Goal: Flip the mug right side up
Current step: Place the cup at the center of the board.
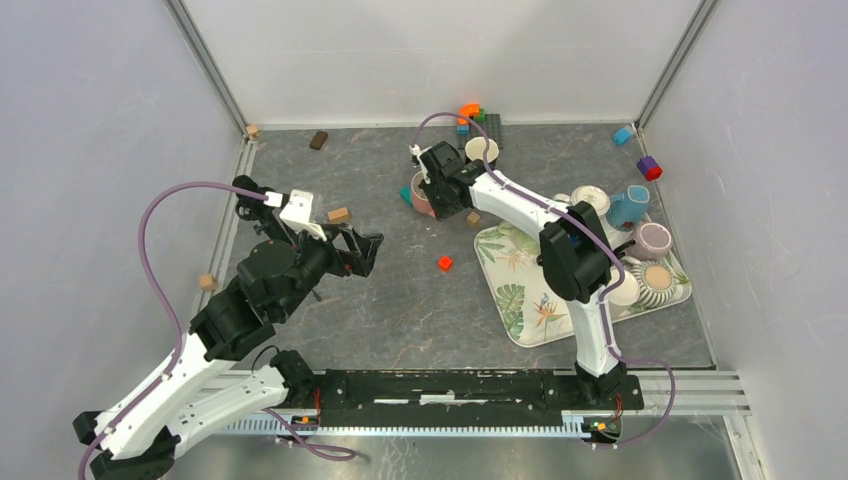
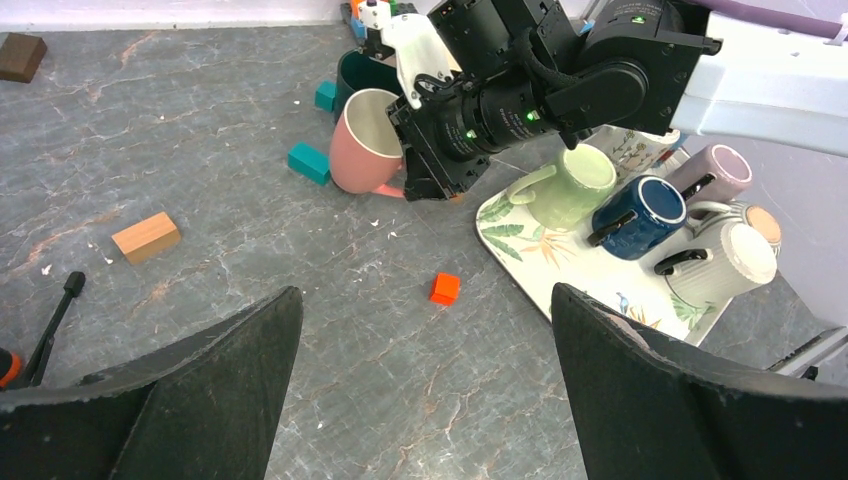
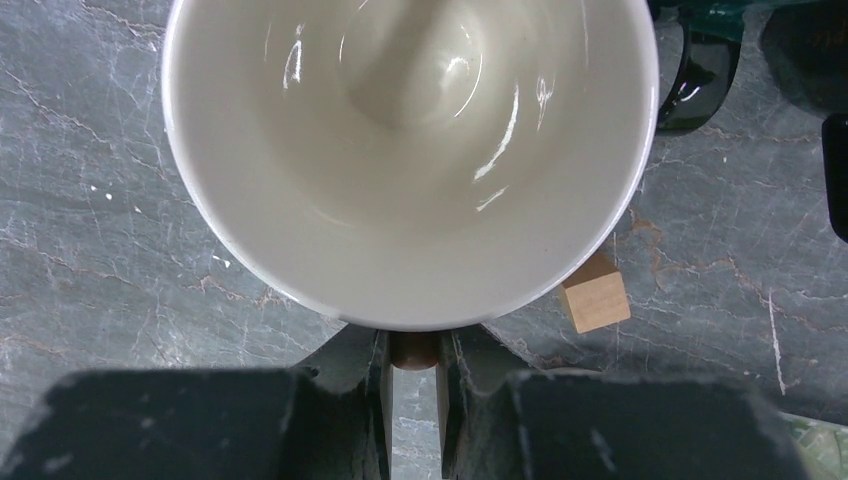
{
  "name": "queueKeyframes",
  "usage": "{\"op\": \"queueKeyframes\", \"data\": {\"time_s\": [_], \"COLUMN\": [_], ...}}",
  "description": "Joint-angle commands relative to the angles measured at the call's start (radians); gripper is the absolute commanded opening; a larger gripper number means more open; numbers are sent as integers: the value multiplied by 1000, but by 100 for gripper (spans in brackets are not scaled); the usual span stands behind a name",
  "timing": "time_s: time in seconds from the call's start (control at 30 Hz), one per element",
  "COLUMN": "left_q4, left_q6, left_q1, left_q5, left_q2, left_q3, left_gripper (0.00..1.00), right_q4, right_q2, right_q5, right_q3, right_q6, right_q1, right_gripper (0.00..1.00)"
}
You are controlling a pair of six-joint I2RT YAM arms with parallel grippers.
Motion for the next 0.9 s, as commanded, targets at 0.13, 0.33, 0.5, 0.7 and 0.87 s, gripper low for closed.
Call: {"op": "queueKeyframes", "data": {"time_s": [0.13, 0.33, 0.5, 0.7, 0.87], "left_q4": [49, 64, 66, 61, 53], "left_q6": [50, 52, 55, 55, 55], "left_q1": [0, 0, 0, 0, 0], "left_q5": [17, 22, 22, 16, 13], "left_q2": [6, 19, 26, 23, 21], "left_q3": [-9, -15, -13, -12, -10], "left_gripper": [100, 100, 100, 100, 100], "right_q4": [19, 26, 37, 27, -2], "right_q2": [-105, -130, -111, -59, 15], "right_q5": [36, 35, 28, 25, 17], "right_q3": [18, -51, -58, 6, 102], "right_q6": [-1, 1, 1, -4, -11], "right_q1": [12, 21, 20, 21, 20], "right_gripper": [0, 0, 0, 0, 0]}}
